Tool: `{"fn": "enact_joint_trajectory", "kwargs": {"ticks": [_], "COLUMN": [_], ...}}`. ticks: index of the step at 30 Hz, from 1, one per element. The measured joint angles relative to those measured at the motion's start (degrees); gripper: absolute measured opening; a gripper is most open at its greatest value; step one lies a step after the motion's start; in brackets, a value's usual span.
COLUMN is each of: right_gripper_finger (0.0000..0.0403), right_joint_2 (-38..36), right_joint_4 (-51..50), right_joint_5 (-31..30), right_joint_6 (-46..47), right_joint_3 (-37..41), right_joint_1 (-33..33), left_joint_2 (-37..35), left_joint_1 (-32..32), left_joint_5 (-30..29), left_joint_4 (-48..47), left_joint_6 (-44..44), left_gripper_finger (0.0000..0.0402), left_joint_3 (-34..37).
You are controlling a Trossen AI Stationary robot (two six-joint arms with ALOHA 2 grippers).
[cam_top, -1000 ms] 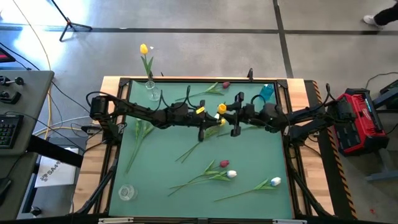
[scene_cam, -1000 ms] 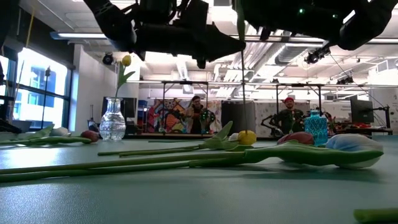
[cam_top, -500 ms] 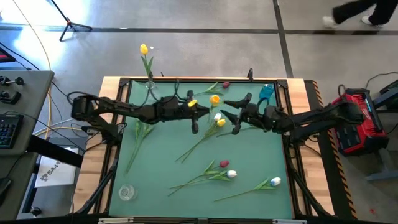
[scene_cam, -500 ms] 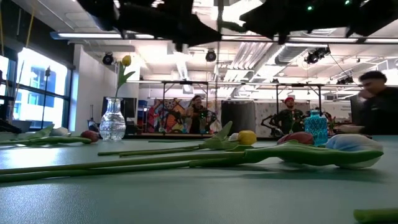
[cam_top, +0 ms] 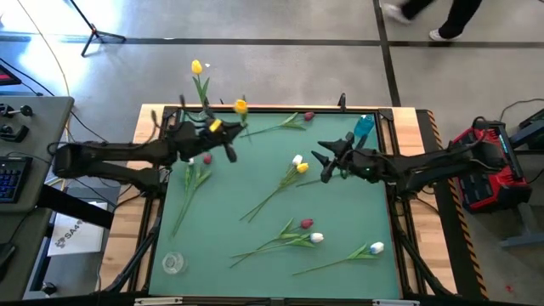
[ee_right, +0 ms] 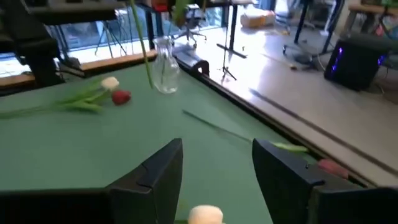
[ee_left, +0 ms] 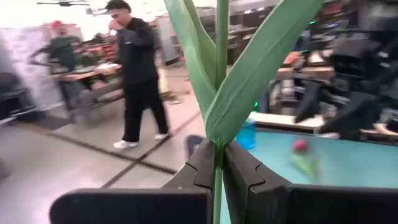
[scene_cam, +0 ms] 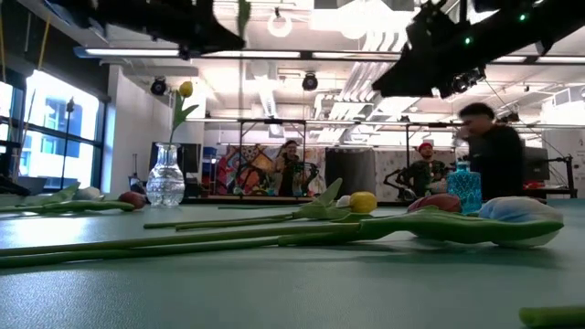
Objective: Sort flowers into vase by color
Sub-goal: Put the right yellow flower into the top transparent vase
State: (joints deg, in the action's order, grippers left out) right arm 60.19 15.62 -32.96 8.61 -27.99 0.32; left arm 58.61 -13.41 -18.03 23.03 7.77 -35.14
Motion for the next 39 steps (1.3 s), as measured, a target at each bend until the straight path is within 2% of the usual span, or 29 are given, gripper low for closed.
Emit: {"fn": "enact_joint_trajectory", "kwargs": {"ticks": [6,8,22,34,39], "right_gripper_finger": [0.0183,0.0183,0.0183,0.0183,0.0183], "right_joint_2": [3.65,4.47,6.20,6.20,6.20], "right_joint_4": [0.11,0.10,-1.72,-2.71,-2.69], "right_joint_5": [-1.76,-3.03,-6.12,-5.76,-5.62], "right_joint_6": [1.89,1.89,1.91,4.01,4.50], "right_joint_3": [0.00,0.00,0.00,0.00,0.00], "right_joint_1": [0.00,0.00,-0.33,-1.94,-1.92], "left_joint_2": [-8.00,-9.48,-19.52,-21.88,-21.88], "left_joint_1": [-3.09,-4.89,-18.70,-24.46,-26.80], "left_joint_5": [-6.24,-6.69,-8.56,-8.49,-7.56], "left_joint_4": [-8.56,-9.94,-6.35,-9.89,-13.26], "left_joint_6": [1.40,1.35,-0.21,0.38,-3.17], "left_gripper_finger": [0.0000,0.0000,0.0000,0.0000,0.0001], "left_joint_3": [0.02,0.09,8.20,8.09,8.09]}}
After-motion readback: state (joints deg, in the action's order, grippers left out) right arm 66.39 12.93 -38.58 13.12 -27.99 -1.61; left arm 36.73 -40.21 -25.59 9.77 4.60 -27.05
